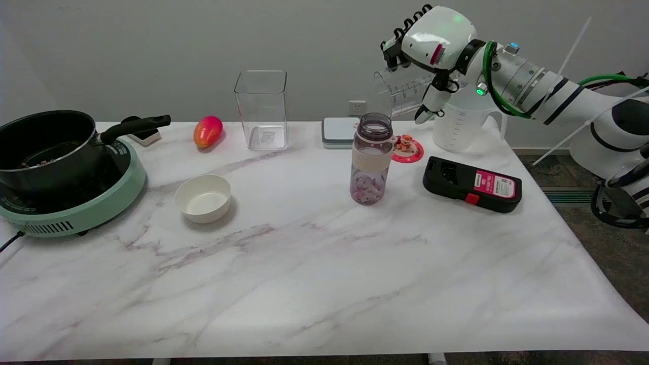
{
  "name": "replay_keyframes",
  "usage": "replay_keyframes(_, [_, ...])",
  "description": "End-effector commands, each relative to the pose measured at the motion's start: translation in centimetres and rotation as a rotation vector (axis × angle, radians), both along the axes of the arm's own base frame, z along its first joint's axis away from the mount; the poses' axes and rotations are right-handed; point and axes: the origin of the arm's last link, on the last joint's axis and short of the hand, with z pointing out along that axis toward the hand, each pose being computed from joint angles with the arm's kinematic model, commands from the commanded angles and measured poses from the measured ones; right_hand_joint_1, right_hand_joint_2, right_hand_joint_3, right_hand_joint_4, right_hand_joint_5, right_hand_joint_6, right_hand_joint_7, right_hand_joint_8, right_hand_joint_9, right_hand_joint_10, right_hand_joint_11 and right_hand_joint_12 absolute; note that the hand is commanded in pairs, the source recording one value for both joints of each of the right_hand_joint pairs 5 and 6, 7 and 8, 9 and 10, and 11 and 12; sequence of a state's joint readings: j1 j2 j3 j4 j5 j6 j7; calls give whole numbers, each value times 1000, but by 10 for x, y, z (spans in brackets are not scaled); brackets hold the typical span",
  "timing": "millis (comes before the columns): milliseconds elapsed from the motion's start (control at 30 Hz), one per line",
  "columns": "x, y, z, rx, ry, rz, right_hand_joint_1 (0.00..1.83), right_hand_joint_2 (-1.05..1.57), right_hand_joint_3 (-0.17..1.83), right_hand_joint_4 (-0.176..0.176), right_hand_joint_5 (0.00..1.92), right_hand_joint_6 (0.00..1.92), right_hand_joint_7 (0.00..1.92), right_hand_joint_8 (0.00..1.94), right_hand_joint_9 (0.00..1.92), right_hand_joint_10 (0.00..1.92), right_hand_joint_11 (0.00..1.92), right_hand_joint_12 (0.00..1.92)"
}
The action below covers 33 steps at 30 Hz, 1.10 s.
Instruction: Place the measuring cup onto the table.
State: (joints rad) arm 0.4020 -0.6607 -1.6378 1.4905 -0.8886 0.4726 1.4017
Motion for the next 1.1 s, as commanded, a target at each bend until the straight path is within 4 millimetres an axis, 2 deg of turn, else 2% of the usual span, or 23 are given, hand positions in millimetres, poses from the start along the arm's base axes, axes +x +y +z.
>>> replay_keyframes(33, [-8, 1, 6, -40, -134, -36, 1405, 1408, 452, 0, 1920, 1920, 1920, 1920, 1846, 1846, 1602, 1602])
replay_keyframes(200, [-9, 9, 19, -98, -313, -39, 1405, 1407, 454, 0, 1920, 1920, 1920, 1920, 1850, 1850, 1606, 1606])
replay_keyframes(433, [14, 40, 41, -190, -521, 31, 1385, 1431, 424, 0, 1920, 1920, 1920, 1920, 1871, 1871, 1632, 1632])
replay_keyframes(533, [9, 57, 52, -269, -610, 29, 1357, 1470, 398, 0, 1920, 1920, 1920, 1920, 1887, 1887, 1651, 1651])
replay_keyframes(633, [1, 71, 54, -310, -699, 23, 1342, 1492, 390, 0, 1920, 1920, 1920, 1920, 1889, 1889, 1654, 1654])
replay_keyframes(733, [-13, 86, 60, -321, -830, 12, 1328, 1511, 398, 0, 1920, 1920, 1920, 1920, 1895, 1895, 1660, 1660])
replay_keyframes(867, [-46, 102, 64, -309, -1062, -20, 1306, 1540, 390, 0, 1920, 1920, 1920, 1920, 1904, 1904, 1664, 1664])
replay_keyframes(1100, [-98, 118, 64, -251, -1400, -102, 1287, 1571, 394, 0, 1920, 1920, 1920, 1920, 1913, 1913, 1686, 1686])
